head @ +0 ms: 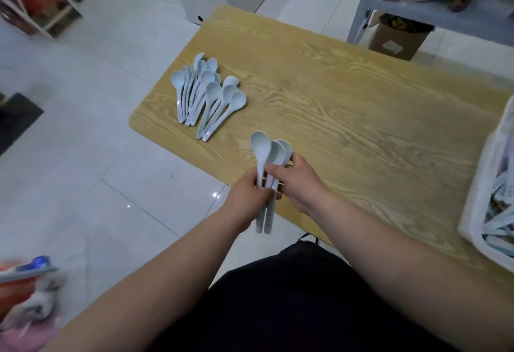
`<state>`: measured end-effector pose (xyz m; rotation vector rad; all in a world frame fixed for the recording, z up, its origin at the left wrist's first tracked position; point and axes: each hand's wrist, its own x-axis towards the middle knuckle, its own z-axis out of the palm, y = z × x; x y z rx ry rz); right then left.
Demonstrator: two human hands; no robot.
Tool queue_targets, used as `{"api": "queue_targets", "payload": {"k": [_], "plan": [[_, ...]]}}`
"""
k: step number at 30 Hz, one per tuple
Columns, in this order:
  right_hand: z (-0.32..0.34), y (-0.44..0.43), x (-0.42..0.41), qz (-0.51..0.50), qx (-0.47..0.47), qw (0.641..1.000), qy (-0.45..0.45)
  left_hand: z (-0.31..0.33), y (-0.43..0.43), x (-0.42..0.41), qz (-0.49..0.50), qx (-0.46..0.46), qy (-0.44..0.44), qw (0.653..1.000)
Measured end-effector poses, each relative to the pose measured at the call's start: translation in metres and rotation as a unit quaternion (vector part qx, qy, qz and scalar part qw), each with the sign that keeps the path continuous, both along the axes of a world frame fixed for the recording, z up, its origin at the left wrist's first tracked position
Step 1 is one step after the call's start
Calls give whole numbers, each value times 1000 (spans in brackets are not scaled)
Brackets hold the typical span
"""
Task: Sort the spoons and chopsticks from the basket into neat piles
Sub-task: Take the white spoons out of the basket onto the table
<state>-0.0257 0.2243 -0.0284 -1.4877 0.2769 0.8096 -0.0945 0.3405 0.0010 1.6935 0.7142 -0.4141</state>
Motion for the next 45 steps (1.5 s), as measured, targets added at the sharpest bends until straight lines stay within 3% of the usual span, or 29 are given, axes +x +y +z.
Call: {"api": "queue_targets", "payload": {"k": [9, 14, 17, 23, 26, 32, 38, 45], "plan": [[-22, 67, 49, -55, -62, 997, 1, -15, 52, 61, -125, 69, 54, 988], [-52, 118, 84, -134, -1, 989, 69, -39, 117, 91, -190, 104, 65, 974], [-66, 147, 110, -186, -19, 979, 83, -51, 171, 118, -184, 93, 62, 976], [-86, 183, 144, -347, -125, 926, 87, -71, 311, 192, -88, 157, -5, 984], [-93, 198, 159, -394, -155, 901, 92, -77, 358, 227, -101, 220, -7, 970], [-92, 223, 169, -351, -276, 892, 75, -89, 379, 278, -163, 227, 12, 960], [-92, 232, 173, -206, -421, 884, -1, -100, 381, 290, -216, 217, -6, 952], [-93, 227, 153, -188, -383, 904, -29, -105, 389, 274, -204, 217, -12, 955]]}}
